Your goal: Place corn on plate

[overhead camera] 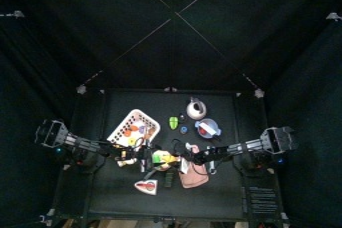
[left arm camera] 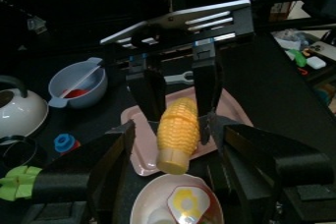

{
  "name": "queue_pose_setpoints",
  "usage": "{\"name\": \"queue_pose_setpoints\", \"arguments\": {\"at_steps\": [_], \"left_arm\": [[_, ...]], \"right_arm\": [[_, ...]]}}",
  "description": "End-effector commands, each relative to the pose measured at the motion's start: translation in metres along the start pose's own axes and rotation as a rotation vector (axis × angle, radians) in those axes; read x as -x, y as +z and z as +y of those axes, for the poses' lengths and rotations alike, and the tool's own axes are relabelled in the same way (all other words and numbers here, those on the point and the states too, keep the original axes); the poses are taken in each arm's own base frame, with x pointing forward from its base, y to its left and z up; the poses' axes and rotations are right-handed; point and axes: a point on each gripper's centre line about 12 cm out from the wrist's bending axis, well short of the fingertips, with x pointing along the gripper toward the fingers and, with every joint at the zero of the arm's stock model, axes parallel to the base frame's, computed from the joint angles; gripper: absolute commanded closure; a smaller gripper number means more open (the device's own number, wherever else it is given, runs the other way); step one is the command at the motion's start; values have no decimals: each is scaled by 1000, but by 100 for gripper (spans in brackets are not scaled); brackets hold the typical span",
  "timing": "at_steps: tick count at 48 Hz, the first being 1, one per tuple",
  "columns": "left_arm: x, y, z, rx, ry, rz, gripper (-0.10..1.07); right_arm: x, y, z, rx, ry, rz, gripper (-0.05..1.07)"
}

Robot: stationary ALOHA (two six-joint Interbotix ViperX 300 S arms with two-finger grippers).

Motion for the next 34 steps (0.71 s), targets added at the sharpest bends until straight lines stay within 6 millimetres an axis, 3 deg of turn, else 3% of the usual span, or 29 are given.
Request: {"name": "queue_pose_setpoints", "arguments": {"at_steps": [1, 10, 22, 34], "left_arm": [[4, 12, 3, 40, 18, -35, 4], [11, 8, 6, 63, 29, -28, 4], [19, 5, 11, 72, 40, -26, 4], [20, 3, 11, 82, 44, -20, 4]], "right_arm": [[16, 12, 10, -84, 39, -35, 44], [31, 13, 2, -250, -27, -29, 44], [62, 8, -24, -325, -353, 19, 44], [72, -10, -18, -331, -487, 64, 44]]}}
